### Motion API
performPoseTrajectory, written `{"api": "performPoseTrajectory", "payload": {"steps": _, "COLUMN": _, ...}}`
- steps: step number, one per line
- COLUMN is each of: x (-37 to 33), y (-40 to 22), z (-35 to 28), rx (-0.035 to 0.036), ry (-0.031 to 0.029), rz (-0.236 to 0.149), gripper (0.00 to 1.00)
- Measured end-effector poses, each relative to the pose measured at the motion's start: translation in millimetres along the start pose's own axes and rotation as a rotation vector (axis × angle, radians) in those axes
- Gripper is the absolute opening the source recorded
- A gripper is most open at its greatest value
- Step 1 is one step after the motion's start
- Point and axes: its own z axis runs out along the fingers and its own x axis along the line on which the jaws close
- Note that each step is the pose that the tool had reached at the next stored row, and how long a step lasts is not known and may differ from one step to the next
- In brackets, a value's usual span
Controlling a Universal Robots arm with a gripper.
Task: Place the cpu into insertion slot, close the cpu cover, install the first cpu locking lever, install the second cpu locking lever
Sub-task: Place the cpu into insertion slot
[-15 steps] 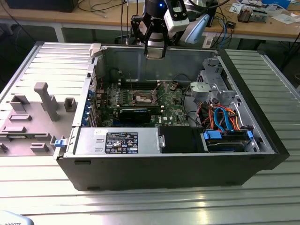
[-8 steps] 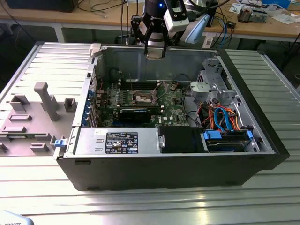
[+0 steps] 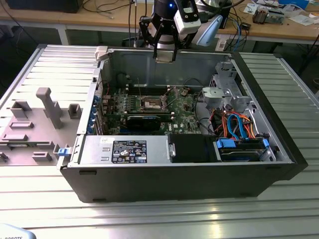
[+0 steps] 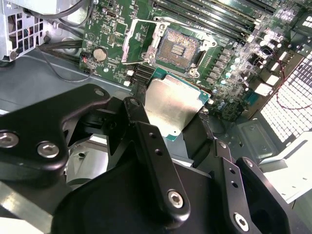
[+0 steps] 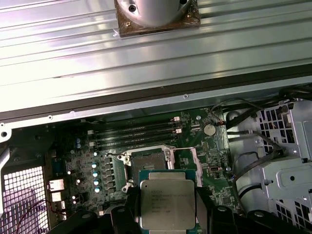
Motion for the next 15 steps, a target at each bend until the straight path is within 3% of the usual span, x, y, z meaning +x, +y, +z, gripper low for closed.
{"api": "performPoseTrajectory", "payload": {"steps": 15, "x": 0.0, "y": 0.0, "z": 0.0, "rx": -0.0007, "ry": -0.0029, "rz": 0.033, "gripper": 0.54}}
